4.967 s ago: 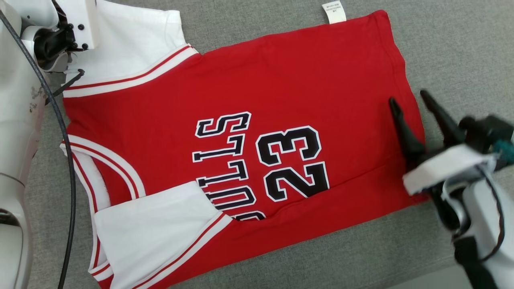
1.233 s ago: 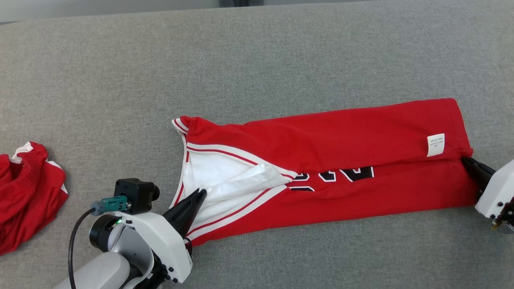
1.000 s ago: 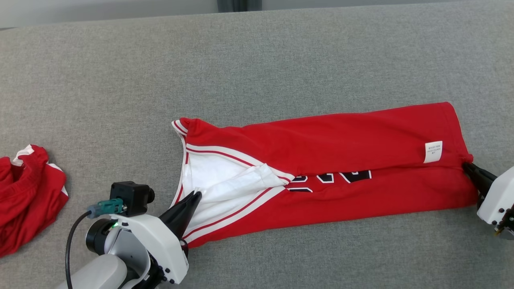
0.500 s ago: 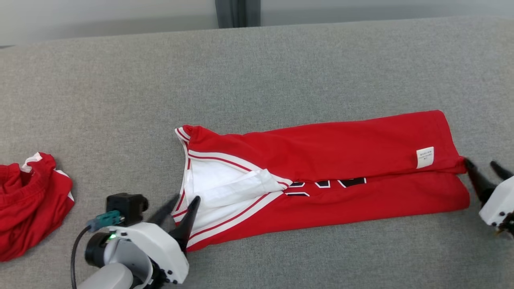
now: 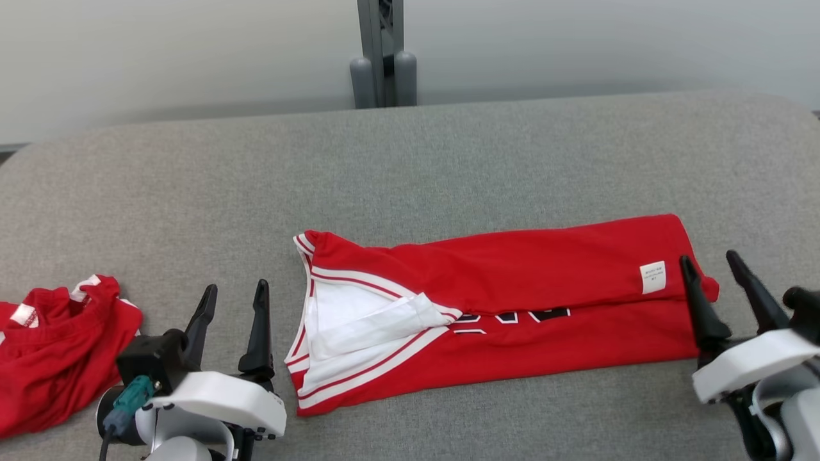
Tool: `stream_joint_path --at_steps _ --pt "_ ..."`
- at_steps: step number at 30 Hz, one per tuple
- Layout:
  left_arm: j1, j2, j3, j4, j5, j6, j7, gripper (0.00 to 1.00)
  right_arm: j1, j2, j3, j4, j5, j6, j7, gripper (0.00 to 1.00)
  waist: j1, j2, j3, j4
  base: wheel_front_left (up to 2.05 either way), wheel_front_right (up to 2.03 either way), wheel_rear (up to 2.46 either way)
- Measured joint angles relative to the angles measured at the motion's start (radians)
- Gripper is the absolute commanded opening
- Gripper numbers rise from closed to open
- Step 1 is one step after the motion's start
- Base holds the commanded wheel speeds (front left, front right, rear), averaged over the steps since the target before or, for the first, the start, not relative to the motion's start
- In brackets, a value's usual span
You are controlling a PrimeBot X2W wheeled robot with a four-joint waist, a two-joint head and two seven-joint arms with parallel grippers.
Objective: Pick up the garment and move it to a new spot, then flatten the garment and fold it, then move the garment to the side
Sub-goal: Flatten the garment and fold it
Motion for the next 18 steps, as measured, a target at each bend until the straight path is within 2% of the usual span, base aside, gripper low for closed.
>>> stream_joint_path --at_steps 1,2,6,12,18 --pt "0.028 -0.032 0.045 -0.018 0.072 0.0 -0.001 1.0 0.026 0.029 -0.003 -0.009 -0.022 0.0 -0.03 1.0 0.0 0.0 -0.021 0.002 0.0 0.0 0.0" --pt "0.028 -0.032 0.045 -0.018 0.072 0.0 -0.001 1.0 0.026 0.029 -0.003 -0.009 -0.022 0.0 -0.03 1.0 0.0 0.0 -0.021 0.002 0.0 0.0 0.0" --pt "0.12 -0.101 0.118 -0.021 0.153 -0.037 -0.002 1.0 0.092 0.087 -0.038 -0.032 -0.064 0.0 -0.067 1.0 0.0 0.0 -0.064 0.01 0.0 0.0 0.0" --pt "0.224 -0.157 0.205 -0.025 0.361 -0.071 -0.003 1.0 0.196 0.167 -0.101 -0.126 -0.149 0.0 -0.072 1.0 0.0 0.0 -0.119 0.018 0.0 0.0 0.0" --pt "0.323 -0.241 0.282 -0.022 0.494 -0.126 -0.003 1.0 0.272 0.197 -0.125 -0.18 -0.193 0.0 -0.073 1.0 0.0 0.0 -0.15 0.013 0.0 0.0 0.0"
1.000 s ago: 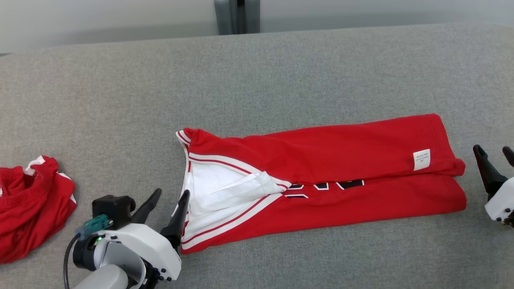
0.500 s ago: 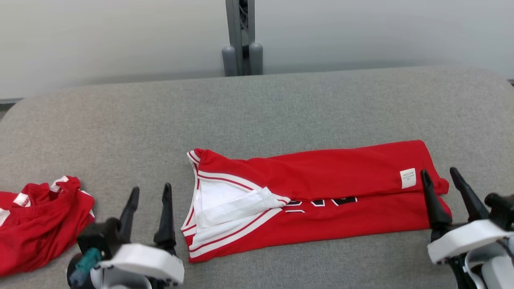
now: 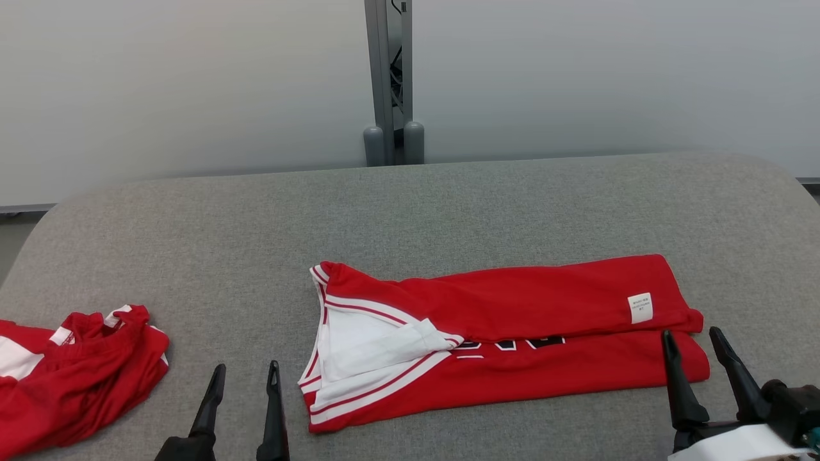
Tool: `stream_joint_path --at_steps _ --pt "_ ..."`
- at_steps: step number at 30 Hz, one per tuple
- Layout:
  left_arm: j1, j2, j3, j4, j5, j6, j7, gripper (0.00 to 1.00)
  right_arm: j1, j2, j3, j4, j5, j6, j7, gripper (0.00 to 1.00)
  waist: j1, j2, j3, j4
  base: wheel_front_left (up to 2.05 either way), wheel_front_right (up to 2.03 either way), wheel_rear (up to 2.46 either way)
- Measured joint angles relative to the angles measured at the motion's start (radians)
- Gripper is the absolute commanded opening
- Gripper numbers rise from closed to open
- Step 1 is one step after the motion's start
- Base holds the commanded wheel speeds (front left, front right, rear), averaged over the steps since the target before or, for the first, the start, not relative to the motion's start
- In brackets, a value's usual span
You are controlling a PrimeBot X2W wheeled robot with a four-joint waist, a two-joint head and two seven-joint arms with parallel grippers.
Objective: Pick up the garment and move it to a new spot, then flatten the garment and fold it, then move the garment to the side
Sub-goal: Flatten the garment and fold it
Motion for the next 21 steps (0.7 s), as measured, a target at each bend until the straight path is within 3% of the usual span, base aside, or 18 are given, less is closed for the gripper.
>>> stream_joint_path --at_steps 10,18,21 --pt "0.044 -0.092 0.102 0.019 0.108 -0.092 0.0 1.0 0.038 0.017 -0.026 -0.018 -0.005 0.0 0.0 1.0 0.0 0.0 -0.008 0.007 0.0 0.0 0.0" --pt "0.048 -0.125 0.137 0.031 0.162 -0.138 0.0 1.0 0.038 0.027 -0.032 -0.007 0.015 0.0 0.0 1.0 0.0 0.0 -0.005 0.006 0.0 0.0 0.0" --pt "0.048 -0.131 0.141 0.037 0.173 -0.152 0.0 1.0 0.029 0.038 -0.058 0.05 0.058 0.0 0.0 1.0 0.0 0.0 -0.003 0.004 0.0 0.0 0.0"
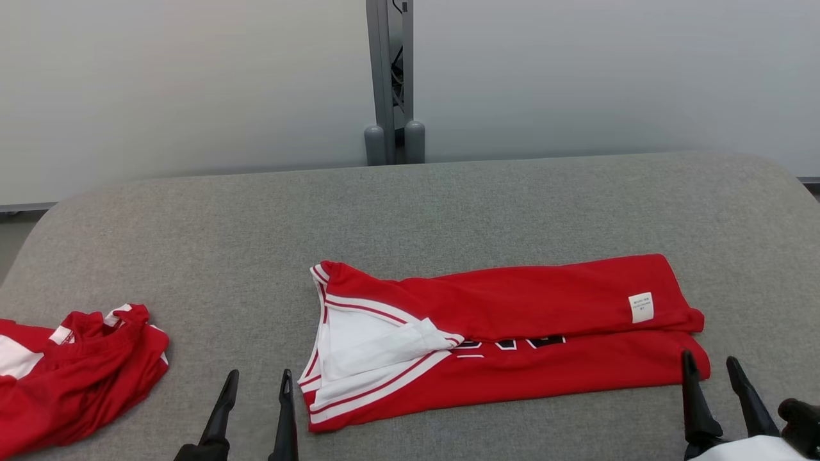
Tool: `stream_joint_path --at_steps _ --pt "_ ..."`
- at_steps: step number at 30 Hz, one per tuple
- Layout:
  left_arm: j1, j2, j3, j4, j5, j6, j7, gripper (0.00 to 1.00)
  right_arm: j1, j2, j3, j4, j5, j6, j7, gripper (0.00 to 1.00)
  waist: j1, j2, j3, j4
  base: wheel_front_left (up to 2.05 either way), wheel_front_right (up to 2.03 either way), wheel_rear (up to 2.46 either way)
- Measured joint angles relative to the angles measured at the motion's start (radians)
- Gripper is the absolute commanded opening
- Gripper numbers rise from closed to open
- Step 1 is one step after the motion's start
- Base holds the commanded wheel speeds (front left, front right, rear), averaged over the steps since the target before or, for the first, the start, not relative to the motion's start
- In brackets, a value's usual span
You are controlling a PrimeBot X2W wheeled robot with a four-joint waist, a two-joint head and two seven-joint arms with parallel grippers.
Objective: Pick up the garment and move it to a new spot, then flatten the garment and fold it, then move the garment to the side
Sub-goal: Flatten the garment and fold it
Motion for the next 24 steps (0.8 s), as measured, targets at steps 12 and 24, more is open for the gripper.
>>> stream_joint_path --at_steps 12,24 --pt "-0.027 -0.019 -0.009 0.029 0.021 -0.044 0.0 1.0 -0.311 -0.046 -0.104 0.478 0.044 0.0 0.056 1.0 0.0 0.0 0.034 0.005 0.0 0.0 0.0" --pt "-0.074 -0.022 -0.036 0.071 0.055 -0.064 0.0 1.0 -0.582 -0.079 -0.183 0.831 0.022 0.0 0.045 1.0 0.0 0.0 0.114 0.042 0.0 0.0 0.0"
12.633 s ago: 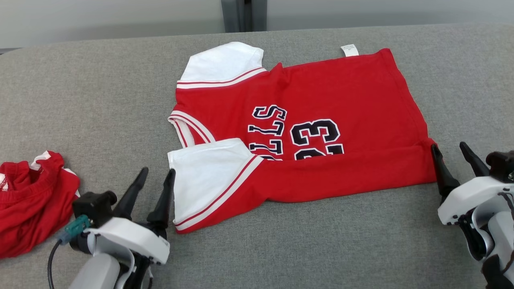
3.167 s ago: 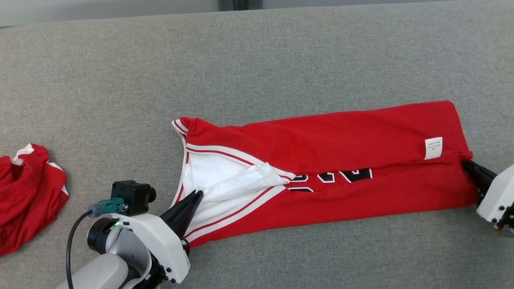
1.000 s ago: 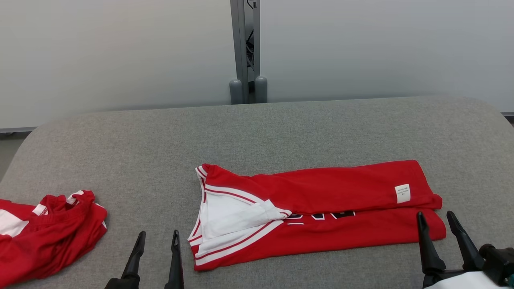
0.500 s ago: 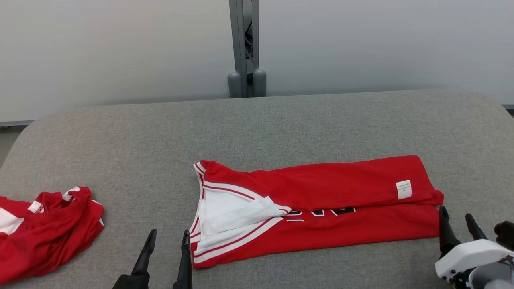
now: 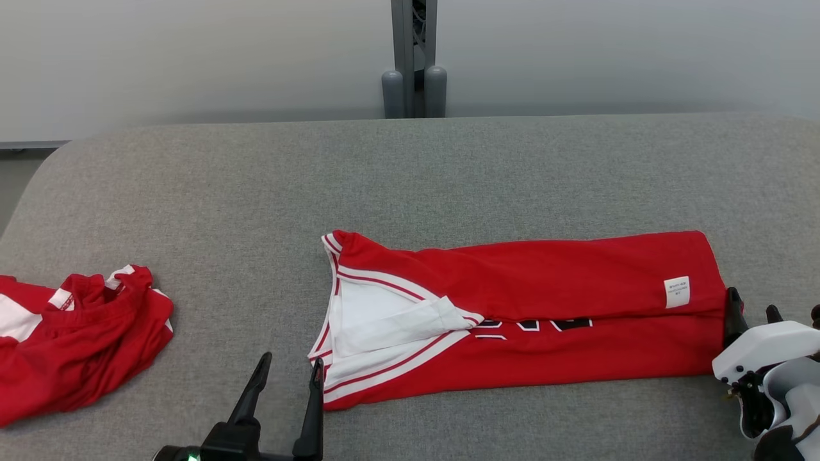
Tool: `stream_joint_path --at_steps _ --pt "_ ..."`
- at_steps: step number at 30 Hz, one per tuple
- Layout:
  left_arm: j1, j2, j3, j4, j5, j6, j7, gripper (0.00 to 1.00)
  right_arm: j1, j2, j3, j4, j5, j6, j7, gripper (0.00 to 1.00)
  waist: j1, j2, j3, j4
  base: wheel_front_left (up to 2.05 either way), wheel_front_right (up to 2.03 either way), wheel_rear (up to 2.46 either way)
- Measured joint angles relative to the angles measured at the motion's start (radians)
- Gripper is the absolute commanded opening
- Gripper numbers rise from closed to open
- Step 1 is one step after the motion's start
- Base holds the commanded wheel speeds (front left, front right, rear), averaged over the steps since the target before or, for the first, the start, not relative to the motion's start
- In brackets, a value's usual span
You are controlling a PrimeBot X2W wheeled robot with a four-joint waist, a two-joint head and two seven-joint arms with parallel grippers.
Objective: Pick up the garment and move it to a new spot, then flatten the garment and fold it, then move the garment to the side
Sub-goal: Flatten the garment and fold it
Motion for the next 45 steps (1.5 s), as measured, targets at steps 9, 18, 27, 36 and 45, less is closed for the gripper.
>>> stream_joint_path --at_steps 9,18,27,36,45 --pt "-0.027 0.0 -0.008 0.023 0.007 -0.01 0.0 1.0 -0.063 -0.004 -0.011 0.133 -0.002 0.0 -0.015 1.0 0.0 0.0 0.023 0.009 0.0 0.0 0.0" --pt "-0.049 0.0 -0.02 0.022 0.024 -0.02 0.0 1.0 -0.091 -0.003 -0.029 0.167 0.003 0.0 0.01 1.0 0.0 0.0 0.052 0.018 0.0 0.0 0.0" --pt "-0.081 0.001 -0.019 0.021 0.028 -0.028 0.0 1.0 -0.137 0.001 -0.019 0.167 -0.001 0.0 0.056 0.0 0.0 0.0 0.11 0.02 0.0 0.0 0.0" --pt "-0.086 0.0 -0.022 0.029 0.027 -0.031 0.0 1.0 -0.129 0.008 -0.011 0.16 0.001 0.002 0.086 0.0 0.0 0.0 0.105 0.014 0.0 0.0 0.0" --pt "-0.084 0.0 -0.022 0.035 0.027 -0.035 0.0 1.0 -0.111 -0.04 0.015 0.142 0.025 0.003 0.016 0.0 0.0 0.0 0.081 -0.005 0.0 0.0 0.0"
